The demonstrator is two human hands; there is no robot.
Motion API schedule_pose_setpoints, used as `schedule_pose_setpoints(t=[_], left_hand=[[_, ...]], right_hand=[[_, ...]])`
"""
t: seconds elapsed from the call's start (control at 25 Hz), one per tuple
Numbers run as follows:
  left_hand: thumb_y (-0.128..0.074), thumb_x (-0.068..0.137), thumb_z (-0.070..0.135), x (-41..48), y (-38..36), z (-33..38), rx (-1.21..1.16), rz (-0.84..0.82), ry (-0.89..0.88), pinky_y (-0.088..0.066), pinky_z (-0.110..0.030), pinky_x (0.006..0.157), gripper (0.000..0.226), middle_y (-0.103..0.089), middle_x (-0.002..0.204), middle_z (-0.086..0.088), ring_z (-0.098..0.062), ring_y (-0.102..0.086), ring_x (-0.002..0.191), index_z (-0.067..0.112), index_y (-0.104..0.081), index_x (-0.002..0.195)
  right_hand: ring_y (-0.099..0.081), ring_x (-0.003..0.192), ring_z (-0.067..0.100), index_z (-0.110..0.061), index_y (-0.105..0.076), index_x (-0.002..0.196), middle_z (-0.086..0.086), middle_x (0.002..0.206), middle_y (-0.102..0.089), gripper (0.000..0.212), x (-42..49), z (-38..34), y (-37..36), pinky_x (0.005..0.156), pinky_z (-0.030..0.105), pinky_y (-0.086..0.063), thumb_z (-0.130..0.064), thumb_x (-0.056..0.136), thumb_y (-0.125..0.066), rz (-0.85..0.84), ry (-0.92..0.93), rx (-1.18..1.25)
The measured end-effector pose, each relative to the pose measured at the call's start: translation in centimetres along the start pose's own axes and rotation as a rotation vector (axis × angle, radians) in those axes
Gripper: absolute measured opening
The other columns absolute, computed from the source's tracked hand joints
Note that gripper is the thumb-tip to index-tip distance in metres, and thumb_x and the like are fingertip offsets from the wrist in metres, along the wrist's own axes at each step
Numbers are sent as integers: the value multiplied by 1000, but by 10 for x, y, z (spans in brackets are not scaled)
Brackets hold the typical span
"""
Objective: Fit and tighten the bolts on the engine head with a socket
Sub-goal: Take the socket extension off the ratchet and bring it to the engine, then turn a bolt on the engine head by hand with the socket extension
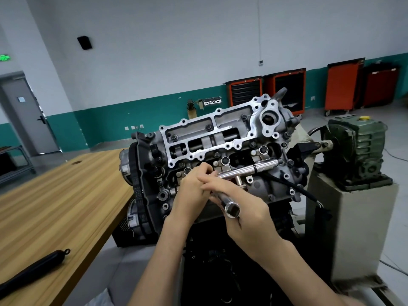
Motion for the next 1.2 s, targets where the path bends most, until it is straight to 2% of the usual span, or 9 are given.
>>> schedule_pose_setpoints(t=[0.16,0.32,0.44,0.56,0.64,0.84,0.92,1.04,1.2], left_hand=[[-51,89,17,-2,-2,0,6,15,-9,-43,-24,65,8,-53,75,8,-17,-53,75,17,-48,81],[-52,92,11,-1,-3,-1,98,4,-32,-37,-14,59,16,-45,65,14,-16,-50,68,17,-45,78],[-50,93,20,-3,-3,-2,10,6,13,-44,-32,64,12,-55,74,0,-19,-52,71,12,-51,86],[-53,85,4,-4,-1,6,131,33,-39,-38,-14,63,8,-49,73,12,-13,-49,74,12,-51,85],[-52,89,6,-4,-2,5,154,10,-56,-37,-9,63,6,-41,69,17,-13,-49,75,11,-52,86],[-52,88,14,-3,-2,-2,69,23,8,-45,-28,66,7,-56,80,9,-7,-52,73,20,-52,91],[-53,87,11,-2,-2,1,129,41,-18,-43,-24,64,10,-55,78,12,-4,-51,71,21,-51,89],[-52,87,6,-1,-1,1,46,51,-12,-44,-30,62,7,-50,72,12,-11,-47,68,13,-54,87],[-53,86,13,-4,1,3,-20,47,1,-46,-37,62,4,-55,73,5,-17,-52,69,16,-51,84]], right_hand=[[-69,77,16,2,-70,94,8,85,-72,20,12,10,18,68,28,-55,-5,78,-79,198,-46,-75],[-61,116,17,8,-60,115,14,120,-65,30,2,5,-3,99,29,-49,14,86,-58,32,-49,45],[-67,97,12,5,-69,100,10,102,-72,24,4,6,4,90,19,-51,7,78,-74,85,-8,-63],[-65,103,9,4,-68,103,8,107,-71,21,7,11,11,93,18,-48,3,83,-71,160,-62,-26],[-57,121,15,7,-62,115,12,124,-63,30,2,9,0,103,28,-45,16,85,-60,31,-70,49],[-69,74,16,0,-72,98,7,86,-73,23,9,14,14,68,25,-54,-7,77,-79,144,-57,-119],[-70,83,17,2,-70,99,7,94,-72,22,7,14,13,76,24,-55,-11,82,-75,176,-97,-50],[-61,116,17,7,-62,113,12,120,-64,30,-2,5,-3,100,26,-47,16,84,-60,16,-35,31],[-70,80,16,3,-70,97,9,88,-73,24,7,11,10,73,24,-55,1,76,-80,145,-50,-108]])
Point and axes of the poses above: each hand's wrist, its own x-axis towards the middle knuckle, its own y-axis out of the back of the hand, z = x × y, the point moved 7 cm from there along x, towards the middle knuckle
